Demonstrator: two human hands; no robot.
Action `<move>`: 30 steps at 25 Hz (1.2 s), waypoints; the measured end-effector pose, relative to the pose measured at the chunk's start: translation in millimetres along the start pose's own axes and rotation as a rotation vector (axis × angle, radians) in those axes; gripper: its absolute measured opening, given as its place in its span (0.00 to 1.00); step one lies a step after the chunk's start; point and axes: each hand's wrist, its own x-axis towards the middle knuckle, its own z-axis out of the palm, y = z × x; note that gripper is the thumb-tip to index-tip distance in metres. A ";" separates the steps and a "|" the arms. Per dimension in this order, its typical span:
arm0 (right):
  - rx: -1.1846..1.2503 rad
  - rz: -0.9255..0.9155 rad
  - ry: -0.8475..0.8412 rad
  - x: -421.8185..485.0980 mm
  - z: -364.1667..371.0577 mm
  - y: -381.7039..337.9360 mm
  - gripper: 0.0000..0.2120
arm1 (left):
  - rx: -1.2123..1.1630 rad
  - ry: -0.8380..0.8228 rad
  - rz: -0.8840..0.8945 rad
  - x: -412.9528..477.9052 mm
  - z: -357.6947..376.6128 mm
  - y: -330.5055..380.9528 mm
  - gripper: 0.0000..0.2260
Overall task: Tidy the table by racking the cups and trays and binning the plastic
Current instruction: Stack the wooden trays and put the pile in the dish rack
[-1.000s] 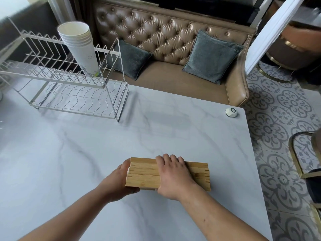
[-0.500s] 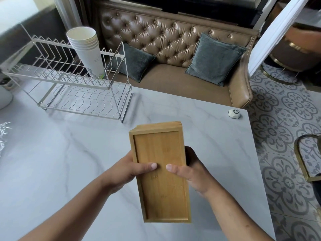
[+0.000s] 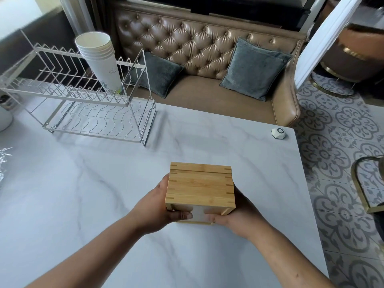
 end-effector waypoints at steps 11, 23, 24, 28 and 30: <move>-0.021 0.054 -0.022 -3.2 3.9 2.7 0.40 | 0.050 -0.031 0.064 2.7 -1.6 2.4 0.48; -0.077 0.115 0.002 1.6 12.7 12.2 0.30 | 0.023 -0.073 0.051 6.2 0.3 0.7 0.42; -0.080 0.116 0.003 1.8 13.1 13.0 0.30 | 0.025 -0.072 0.046 6.4 0.4 0.3 0.42; -0.104 0.105 0.005 2.7 13.1 13.6 0.29 | 0.025 -0.070 0.036 6.7 0.8 -0.4 0.42; -0.103 0.110 0.009 2.7 13.3 13.5 0.29 | 0.026 -0.078 0.042 7.2 1.1 -2.5 0.40</move>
